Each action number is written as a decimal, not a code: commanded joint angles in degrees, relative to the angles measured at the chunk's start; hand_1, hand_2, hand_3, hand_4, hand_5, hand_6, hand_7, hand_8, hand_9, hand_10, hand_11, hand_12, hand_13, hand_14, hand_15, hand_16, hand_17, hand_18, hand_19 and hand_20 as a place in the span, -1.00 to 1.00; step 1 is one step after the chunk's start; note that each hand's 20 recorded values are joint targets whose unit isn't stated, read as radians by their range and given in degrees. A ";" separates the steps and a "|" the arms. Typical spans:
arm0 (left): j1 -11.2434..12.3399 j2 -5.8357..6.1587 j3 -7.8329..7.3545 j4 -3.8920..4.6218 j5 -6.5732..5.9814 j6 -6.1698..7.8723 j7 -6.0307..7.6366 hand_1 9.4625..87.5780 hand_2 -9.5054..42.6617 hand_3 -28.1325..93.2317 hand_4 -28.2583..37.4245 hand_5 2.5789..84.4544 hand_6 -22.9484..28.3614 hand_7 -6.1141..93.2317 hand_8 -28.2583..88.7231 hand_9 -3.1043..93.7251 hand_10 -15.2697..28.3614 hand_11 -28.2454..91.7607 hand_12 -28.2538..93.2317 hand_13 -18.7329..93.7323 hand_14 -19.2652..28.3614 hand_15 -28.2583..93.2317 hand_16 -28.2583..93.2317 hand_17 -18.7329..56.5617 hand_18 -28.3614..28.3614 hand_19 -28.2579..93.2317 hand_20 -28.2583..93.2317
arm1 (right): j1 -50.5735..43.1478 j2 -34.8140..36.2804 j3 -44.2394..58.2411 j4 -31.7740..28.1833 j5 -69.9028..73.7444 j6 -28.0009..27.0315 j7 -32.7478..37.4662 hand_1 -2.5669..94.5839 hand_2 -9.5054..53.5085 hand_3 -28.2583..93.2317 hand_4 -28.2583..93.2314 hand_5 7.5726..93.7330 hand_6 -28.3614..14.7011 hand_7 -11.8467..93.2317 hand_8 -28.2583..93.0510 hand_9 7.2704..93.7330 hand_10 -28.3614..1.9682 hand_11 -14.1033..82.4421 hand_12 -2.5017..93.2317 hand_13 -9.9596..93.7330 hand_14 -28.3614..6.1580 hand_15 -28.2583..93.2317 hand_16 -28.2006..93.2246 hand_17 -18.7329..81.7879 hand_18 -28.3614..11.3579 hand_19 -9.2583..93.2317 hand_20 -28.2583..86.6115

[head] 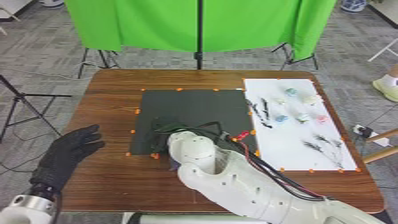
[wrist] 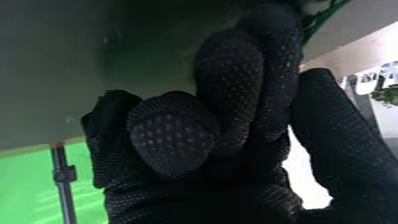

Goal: Arrange flowers

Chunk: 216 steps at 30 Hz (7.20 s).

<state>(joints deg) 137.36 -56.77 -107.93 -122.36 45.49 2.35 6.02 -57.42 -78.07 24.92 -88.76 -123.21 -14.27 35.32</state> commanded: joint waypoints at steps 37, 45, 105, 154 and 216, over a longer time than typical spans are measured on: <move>5.19 -3.23 -2.34 -0.54 0.73 -0.20 1.13 -0.55 -0.49 0.66 -0.98 -0.05 0.13 -0.39 -0.72 -0.15 0.39 -0.04 -0.29 -0.12 0.56 0.26 -0.64 -0.68 0.85 0.44 -0.58 | -40.38 47.34 62.52 -20.13 20.22 -4.44 14.92 -0.54 -1.00 0.51 -1.00 -0.52 -0.48 -0.54 -0.66 -0.49 -0.43 0.12 -0.50 -0.04 -0.19 0.66 -0.33 -0.12 -0.66 0.84 0.12; 5.74 -3.52 -2.57 -0.72 0.46 0.30 1.33 -0.55 -0.49 0.67 -0.98 -0.05 0.13 -0.39 -0.72 -0.15 0.39 -0.04 -0.29 -0.12 0.56 0.26 -0.64 -0.68 0.86 0.44 -0.57 | -47.79 48.76 71.16 -23.07 24.03 -11.99 14.46 -0.29 -1.00 0.05 -1.00 -0.40 -0.44 -0.52 -0.68 -0.37 -0.42 0.18 -0.51 -0.04 -0.19 0.64 -0.34 -0.14 -0.66 0.82 0.14; 4.34 -2.63 -1.53 0.35 0.30 0.03 1.06 -0.56 -0.46 0.66 -1.00 -0.05 0.13 -0.40 -0.72 -0.15 0.39 -0.03 -0.29 -0.12 0.57 0.26 -0.64 -0.68 0.85 0.45 -0.58 | -58.90 47.84 68.04 -22.96 12.01 -8.30 1.11 0.12 -1.00 0.47 -1.00 0.59 0.34 0.11 -0.69 0.79 0.41 0.31 -0.33 0.73 0.36 0.55 -0.10 0.23 -0.49 1.00 0.24; 3.66 -3.55 -0.68 0.41 0.47 0.36 -0.49 -0.55 -0.46 0.66 -1.00 -0.05 0.14 -0.40 -0.72 -0.15 0.39 -0.03 -0.29 -0.12 0.56 0.27 -0.64 -0.68 0.85 0.45 -0.58 | -7.46 26.32 24.67 -24.41 6.24 -4.60 -8.91 -0.20 -0.93 0.93 -0.90 0.77 0.29 0.31 -0.38 1.00 0.42 0.74 -0.36 0.93 0.29 0.77 -0.09 0.48 -0.70 1.00 0.71; 0.24 -1.86 2.25 2.08 0.77 -1.89 -3.56 -0.55 -0.45 0.67 -1.00 -0.05 0.13 -0.39 -0.72 -0.15 0.39 -0.04 -0.30 -0.12 0.56 0.27 -0.64 -0.68 0.85 0.45 -0.58 | -4.92 1.64 15.89 -6.67 1.76 -12.73 14.77 -0.48 -0.50 0.82 -0.91 1.00 0.35 0.12 -0.71 1.00 0.63 0.82 -0.54 1.00 0.57 0.79 -0.26 0.74 -0.66 1.00 0.68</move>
<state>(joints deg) 137.23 -58.54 -106.15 -120.80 45.99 0.91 3.27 -62.21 -75.23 39.01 -94.42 -123.41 -29.34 50.86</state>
